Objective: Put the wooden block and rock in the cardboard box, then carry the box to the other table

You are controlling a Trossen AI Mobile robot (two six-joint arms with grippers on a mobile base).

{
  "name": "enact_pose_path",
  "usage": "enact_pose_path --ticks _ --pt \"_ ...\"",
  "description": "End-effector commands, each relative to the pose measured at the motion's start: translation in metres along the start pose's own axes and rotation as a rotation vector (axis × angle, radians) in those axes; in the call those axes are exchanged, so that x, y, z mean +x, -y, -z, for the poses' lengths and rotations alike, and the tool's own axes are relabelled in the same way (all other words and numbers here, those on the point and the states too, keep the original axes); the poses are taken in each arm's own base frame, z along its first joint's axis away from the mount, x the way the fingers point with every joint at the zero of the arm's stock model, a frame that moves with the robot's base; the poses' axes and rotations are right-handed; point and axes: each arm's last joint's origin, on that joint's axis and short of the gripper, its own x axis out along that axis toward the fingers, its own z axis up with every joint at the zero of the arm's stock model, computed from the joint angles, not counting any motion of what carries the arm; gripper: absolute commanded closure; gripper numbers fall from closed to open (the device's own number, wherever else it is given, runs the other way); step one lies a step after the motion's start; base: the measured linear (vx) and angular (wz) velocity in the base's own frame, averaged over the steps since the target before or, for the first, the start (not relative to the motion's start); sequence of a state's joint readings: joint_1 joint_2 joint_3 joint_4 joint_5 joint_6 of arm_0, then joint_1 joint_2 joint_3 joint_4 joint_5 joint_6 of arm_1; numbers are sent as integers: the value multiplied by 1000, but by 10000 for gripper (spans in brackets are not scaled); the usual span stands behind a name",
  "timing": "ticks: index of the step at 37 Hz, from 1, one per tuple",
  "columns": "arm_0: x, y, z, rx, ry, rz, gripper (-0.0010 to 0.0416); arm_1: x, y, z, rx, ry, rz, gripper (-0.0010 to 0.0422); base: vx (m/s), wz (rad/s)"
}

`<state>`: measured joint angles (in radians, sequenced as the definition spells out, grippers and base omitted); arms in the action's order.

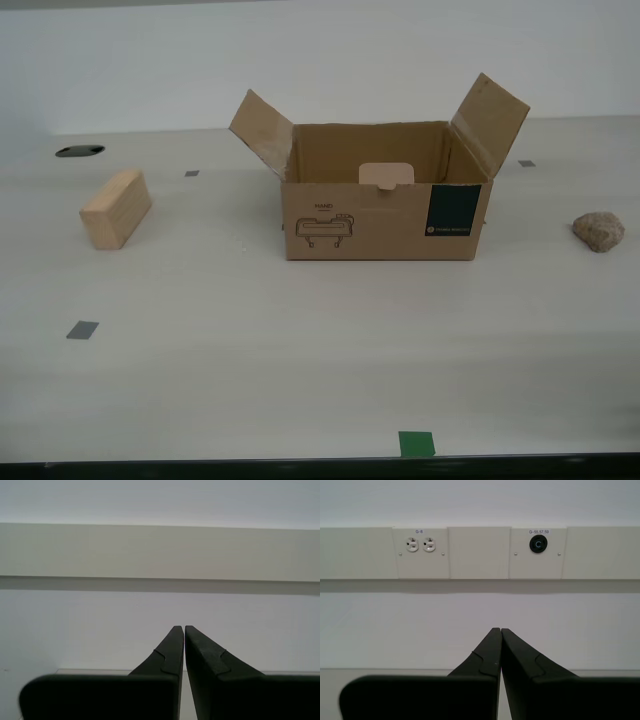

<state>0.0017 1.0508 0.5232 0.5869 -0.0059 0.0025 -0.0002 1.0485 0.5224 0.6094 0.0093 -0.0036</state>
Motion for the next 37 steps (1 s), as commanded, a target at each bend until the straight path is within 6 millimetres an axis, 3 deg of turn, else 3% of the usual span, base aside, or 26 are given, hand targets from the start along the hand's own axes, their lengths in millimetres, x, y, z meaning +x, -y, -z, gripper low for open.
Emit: enact_pose_path --ticks 1,37 --pt "0 0 -1 0 4 0 406 0 0 -1 1 7 2 412 0 0" --pt "0 0 -1 0 4 0 406 0 0 -1 1 7 2 412 0 0"
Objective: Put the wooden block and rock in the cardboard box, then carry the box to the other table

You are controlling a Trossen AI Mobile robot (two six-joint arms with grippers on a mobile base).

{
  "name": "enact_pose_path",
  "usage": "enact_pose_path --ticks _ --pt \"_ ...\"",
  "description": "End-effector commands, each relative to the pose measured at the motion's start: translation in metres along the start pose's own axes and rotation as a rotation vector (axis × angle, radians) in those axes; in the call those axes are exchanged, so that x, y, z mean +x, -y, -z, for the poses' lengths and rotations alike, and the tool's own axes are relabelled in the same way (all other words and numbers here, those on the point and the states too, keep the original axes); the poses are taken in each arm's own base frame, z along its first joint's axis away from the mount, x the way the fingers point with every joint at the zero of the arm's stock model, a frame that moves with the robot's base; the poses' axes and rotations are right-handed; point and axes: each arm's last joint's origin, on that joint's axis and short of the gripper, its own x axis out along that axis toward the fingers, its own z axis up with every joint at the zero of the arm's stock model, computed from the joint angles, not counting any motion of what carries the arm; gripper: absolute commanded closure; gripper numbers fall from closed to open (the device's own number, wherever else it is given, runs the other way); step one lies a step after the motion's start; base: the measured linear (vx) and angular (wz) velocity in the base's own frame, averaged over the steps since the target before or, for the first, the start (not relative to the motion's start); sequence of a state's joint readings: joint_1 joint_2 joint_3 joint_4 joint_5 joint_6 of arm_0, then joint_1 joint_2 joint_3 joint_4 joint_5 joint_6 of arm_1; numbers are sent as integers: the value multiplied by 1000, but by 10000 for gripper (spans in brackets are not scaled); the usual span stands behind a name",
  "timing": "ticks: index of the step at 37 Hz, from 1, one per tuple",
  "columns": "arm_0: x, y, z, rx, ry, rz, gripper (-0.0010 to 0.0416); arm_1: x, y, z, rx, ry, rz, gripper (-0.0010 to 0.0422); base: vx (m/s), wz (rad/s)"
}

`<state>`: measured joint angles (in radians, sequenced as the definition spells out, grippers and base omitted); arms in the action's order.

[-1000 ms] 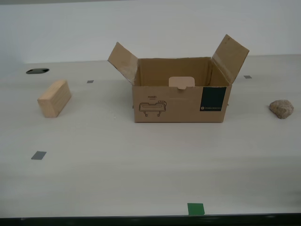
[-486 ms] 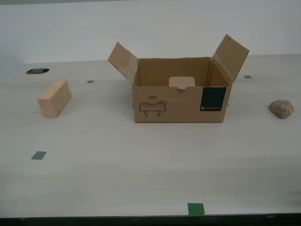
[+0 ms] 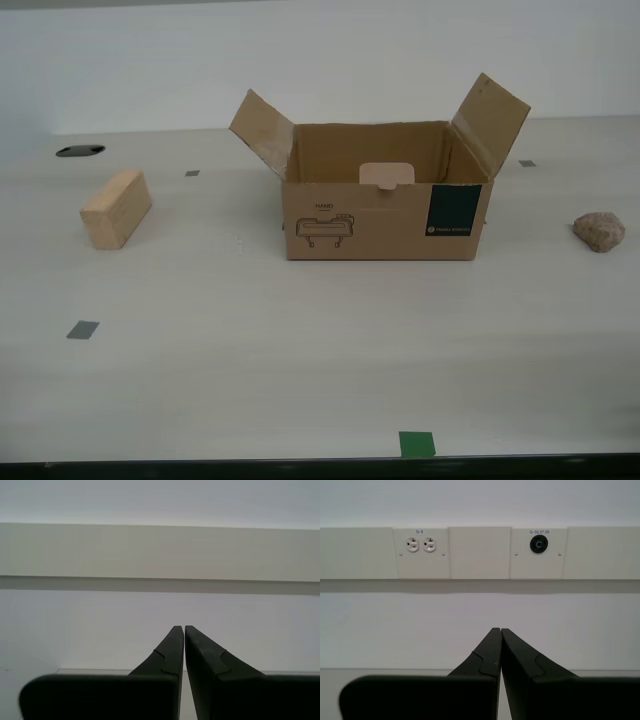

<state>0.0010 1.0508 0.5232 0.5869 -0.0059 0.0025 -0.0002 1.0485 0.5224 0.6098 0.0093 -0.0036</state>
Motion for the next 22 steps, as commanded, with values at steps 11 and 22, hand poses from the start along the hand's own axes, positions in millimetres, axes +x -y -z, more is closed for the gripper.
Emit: enact_pose_path --ticks 11,22 --pt "0 0 -1 0 4 -1 405 0 0 -1 1 6 1 412 0 0" --pt "0 0 -1 0 5 -1 405 0 0 -1 1 6 1 412 0 0"
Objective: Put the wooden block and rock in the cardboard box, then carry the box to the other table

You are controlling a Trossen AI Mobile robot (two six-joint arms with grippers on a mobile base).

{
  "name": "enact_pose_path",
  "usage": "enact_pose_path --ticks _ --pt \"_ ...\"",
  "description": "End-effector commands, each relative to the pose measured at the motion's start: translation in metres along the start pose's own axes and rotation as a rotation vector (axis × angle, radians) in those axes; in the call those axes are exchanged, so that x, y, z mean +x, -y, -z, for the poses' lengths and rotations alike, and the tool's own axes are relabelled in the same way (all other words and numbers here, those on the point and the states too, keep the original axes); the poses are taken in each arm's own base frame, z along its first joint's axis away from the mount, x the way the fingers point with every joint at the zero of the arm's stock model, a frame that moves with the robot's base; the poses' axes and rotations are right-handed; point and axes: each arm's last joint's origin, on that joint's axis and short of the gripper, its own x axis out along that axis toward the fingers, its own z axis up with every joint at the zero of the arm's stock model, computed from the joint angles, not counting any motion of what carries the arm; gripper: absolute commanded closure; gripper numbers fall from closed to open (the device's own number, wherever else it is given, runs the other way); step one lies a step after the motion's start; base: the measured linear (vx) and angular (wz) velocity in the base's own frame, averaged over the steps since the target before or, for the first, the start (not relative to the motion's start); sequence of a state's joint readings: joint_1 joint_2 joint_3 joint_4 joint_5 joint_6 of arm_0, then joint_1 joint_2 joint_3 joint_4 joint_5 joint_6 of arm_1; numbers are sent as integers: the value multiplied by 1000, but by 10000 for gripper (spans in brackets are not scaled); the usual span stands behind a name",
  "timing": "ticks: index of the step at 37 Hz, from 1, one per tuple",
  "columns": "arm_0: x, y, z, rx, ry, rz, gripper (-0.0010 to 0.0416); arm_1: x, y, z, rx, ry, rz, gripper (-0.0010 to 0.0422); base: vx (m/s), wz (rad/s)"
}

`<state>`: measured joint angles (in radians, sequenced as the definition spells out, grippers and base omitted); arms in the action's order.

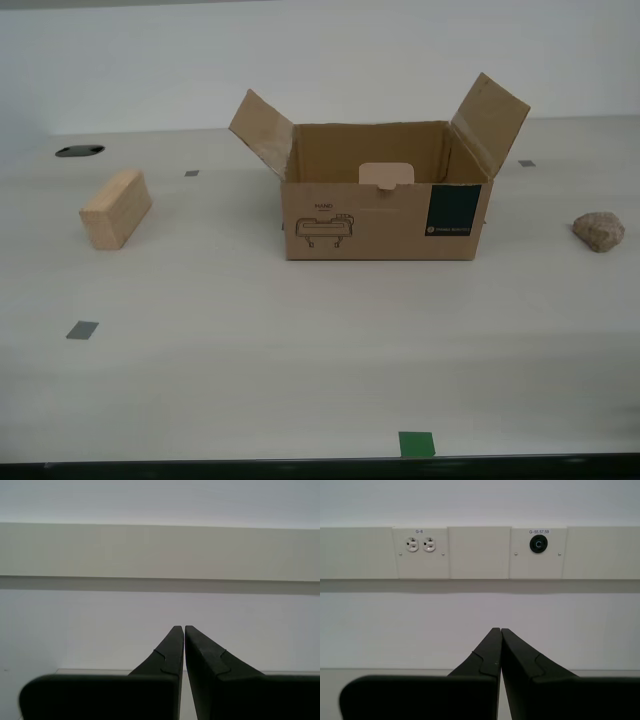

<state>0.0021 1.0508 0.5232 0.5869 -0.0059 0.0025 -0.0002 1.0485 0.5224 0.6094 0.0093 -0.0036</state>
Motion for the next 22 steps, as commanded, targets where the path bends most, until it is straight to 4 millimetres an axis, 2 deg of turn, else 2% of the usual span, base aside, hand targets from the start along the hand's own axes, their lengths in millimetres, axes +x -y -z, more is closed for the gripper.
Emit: enact_pose_path --ticks 1,22 --pt "0 0 -1 0 4 0 405 0 0 -1 1 7 1 412 0 0" --pt "0 0 -1 0 4 0 406 0 0 -1 1 8 1 412 0 0"
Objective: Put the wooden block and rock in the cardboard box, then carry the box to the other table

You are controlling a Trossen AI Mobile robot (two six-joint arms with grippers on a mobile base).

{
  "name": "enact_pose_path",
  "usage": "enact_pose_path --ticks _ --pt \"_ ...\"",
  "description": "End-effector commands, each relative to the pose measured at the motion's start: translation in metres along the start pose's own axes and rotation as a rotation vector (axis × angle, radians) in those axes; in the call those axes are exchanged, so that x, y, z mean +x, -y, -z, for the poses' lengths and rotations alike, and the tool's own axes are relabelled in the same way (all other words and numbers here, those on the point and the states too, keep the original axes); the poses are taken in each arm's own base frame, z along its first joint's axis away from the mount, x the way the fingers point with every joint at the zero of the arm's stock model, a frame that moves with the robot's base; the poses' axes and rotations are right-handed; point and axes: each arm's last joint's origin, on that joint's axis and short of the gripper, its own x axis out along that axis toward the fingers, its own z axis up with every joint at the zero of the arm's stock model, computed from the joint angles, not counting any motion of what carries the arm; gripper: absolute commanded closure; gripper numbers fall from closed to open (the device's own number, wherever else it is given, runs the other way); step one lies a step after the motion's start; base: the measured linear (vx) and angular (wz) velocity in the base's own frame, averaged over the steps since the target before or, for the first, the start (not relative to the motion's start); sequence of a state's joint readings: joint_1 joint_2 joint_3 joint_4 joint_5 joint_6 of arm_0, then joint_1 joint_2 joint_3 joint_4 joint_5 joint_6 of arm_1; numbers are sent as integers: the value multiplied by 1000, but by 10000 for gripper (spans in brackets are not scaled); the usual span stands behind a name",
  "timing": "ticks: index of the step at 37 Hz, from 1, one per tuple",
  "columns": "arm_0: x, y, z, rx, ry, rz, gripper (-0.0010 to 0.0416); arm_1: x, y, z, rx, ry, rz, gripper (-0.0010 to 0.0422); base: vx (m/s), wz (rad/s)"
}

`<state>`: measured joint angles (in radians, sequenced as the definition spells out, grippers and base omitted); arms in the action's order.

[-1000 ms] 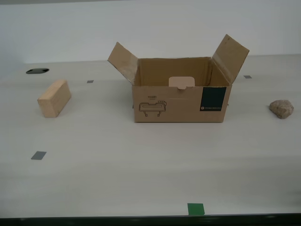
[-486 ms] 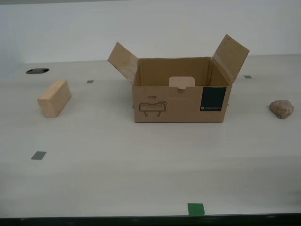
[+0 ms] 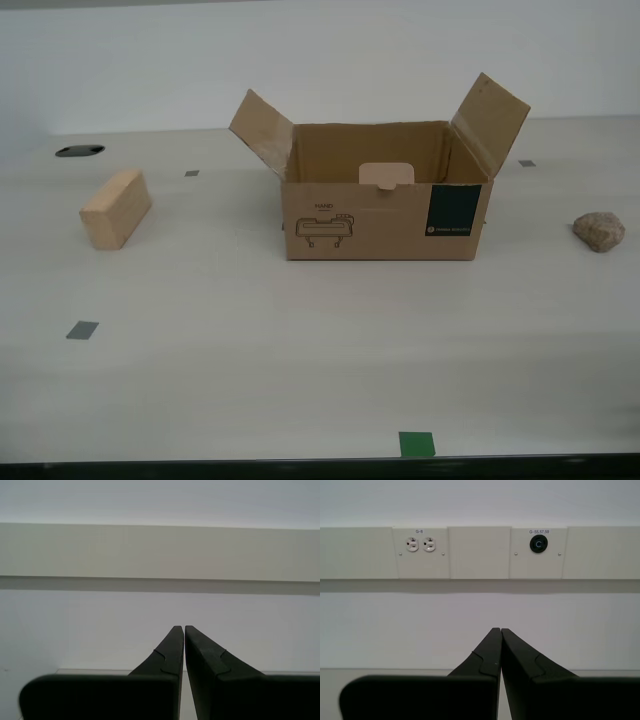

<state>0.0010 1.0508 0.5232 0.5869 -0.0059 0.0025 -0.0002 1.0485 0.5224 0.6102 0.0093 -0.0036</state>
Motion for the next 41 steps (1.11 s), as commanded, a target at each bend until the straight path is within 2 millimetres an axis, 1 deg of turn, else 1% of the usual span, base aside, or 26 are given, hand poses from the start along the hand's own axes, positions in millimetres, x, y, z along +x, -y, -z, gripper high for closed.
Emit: enact_pose_path --ticks 1,29,41 --pt "0 0 -1 0 4 -1 406 0 0 -1 1 7 1 412 0 0" --pt "0 0 0 0 -4 -1 406 0 0 -1 -12 7 10 412 0 0" --pt "0 0 0 0 -2 -1 407 1 0 -4 -14 17 10 412 0 0"
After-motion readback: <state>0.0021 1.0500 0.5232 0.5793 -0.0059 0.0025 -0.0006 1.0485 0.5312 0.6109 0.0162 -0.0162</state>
